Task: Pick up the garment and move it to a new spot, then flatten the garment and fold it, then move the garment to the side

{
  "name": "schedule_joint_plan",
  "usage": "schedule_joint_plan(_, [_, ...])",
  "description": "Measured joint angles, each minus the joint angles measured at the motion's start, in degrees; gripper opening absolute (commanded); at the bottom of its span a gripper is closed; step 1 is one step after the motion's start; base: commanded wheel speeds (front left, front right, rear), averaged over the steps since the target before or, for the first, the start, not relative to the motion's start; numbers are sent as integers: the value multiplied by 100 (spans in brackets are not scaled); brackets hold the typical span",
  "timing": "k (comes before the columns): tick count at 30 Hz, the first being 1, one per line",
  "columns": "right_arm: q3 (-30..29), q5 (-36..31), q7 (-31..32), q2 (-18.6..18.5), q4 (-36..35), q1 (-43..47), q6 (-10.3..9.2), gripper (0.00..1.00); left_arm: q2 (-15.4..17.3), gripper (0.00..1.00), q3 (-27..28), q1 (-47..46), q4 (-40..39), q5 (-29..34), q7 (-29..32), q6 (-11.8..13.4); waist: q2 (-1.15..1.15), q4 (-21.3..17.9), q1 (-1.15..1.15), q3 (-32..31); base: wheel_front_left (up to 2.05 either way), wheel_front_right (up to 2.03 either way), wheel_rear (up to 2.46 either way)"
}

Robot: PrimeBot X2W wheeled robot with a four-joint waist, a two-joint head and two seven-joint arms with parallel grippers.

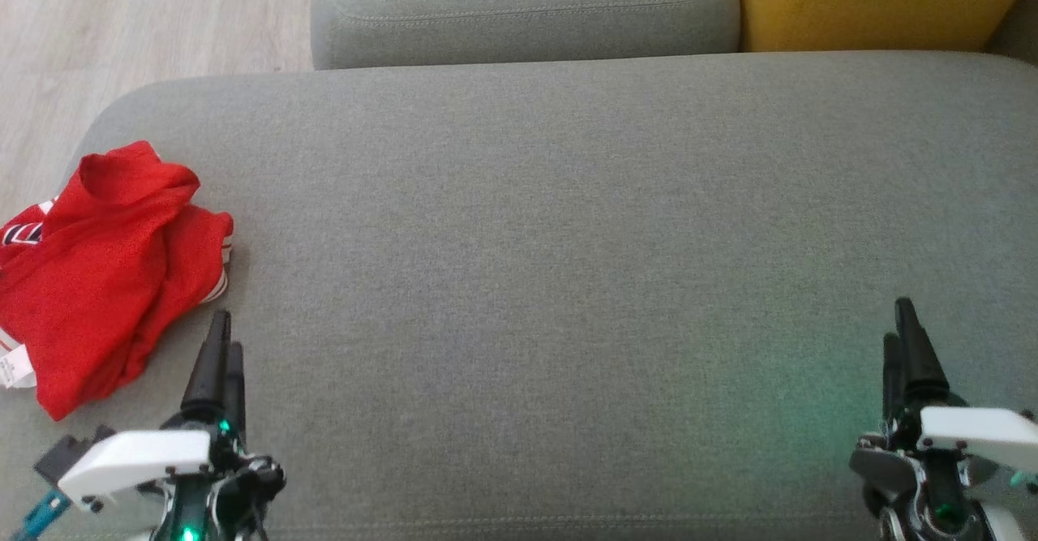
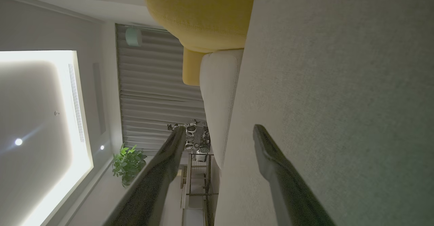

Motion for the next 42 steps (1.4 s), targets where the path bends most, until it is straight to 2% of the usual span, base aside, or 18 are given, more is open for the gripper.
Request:
schedule_joint_plan(25, [230, -2533, -314, -137, -597, -98, 0, 100, 99, 100, -218, -126, -490, 2317, -396, -1, 0, 61, 0, -13, 0, 0, 0])
schedule_joint_plan(42, [455, -3913, -438, -178, -699, -97, 0, 100, 249, 100, -558, -111, -580, 3841, -647, 62, 0, 106, 0, -37, 0, 0, 0])
